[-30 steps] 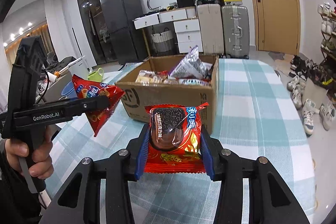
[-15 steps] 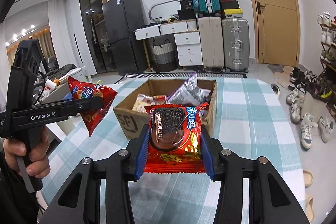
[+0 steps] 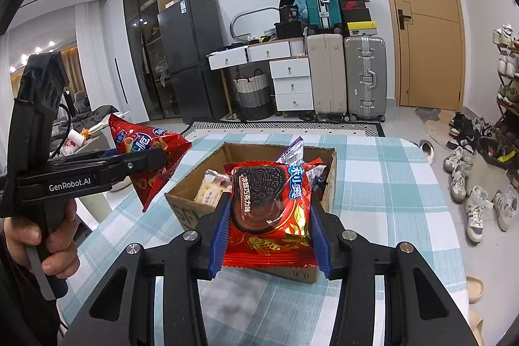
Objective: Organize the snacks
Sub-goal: 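Lift and carry the chip bag and chocolate packet over the box with both grippers, then open both grippers to drop the chip bag and chocolate packet into the box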
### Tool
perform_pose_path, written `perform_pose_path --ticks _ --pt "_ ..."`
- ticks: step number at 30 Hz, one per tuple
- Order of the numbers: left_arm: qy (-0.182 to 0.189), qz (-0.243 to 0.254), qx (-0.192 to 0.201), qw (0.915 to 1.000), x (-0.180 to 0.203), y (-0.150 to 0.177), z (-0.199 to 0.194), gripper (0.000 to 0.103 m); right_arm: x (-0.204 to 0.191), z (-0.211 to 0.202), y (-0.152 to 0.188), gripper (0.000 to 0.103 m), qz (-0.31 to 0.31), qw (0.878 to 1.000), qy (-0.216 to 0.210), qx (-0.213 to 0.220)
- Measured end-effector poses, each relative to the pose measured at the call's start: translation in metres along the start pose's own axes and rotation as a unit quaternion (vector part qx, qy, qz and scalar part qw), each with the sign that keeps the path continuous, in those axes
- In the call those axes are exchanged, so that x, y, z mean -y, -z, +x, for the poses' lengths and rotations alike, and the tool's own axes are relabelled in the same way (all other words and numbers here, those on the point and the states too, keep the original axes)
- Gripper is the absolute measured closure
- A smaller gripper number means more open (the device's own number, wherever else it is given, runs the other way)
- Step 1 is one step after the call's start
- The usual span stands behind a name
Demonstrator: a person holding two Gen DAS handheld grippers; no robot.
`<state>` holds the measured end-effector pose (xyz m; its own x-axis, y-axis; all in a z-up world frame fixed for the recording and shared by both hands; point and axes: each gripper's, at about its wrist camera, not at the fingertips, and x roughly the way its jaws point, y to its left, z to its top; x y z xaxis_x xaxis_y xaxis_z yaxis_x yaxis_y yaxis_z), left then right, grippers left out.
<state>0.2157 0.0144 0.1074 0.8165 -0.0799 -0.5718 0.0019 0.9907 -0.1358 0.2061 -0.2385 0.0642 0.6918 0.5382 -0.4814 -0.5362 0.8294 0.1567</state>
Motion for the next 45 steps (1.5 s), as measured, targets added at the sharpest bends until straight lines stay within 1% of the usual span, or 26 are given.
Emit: perform_pose_path --ticks 10,18,26,34,45 --pt "-0.002 0.007 0.0 1.0 0.007 -0.016 0.016 0.053 0.01 0.014 -0.011 0.058 -0.001 1.0 -0.001 -0.001" --pt "-0.016 0.01 -0.002 0.9998 0.002 -0.029 0.03 0.053 0.014 0.029 -0.016 0.058 -0.004 1.0 -0.006 -0.01" --pt "-0.029 0.013 -0.019 0.9993 -0.004 -0.037 0.061 0.053 0.012 0.054 -0.017 0.058 -0.011 0.999 -0.02 -0.028" --pt "-0.032 0.019 -0.032 0.9988 -0.005 -0.04 0.099 0.053 0.01 0.083 -0.014 0.058 -0.015 0.998 -0.03 -0.055" --pt "-0.036 0.039 -0.046 0.9975 -0.001 -0.04 0.153 0.053 0.007 0.108 -0.014 0.058 -0.027 0.996 -0.031 -0.082"
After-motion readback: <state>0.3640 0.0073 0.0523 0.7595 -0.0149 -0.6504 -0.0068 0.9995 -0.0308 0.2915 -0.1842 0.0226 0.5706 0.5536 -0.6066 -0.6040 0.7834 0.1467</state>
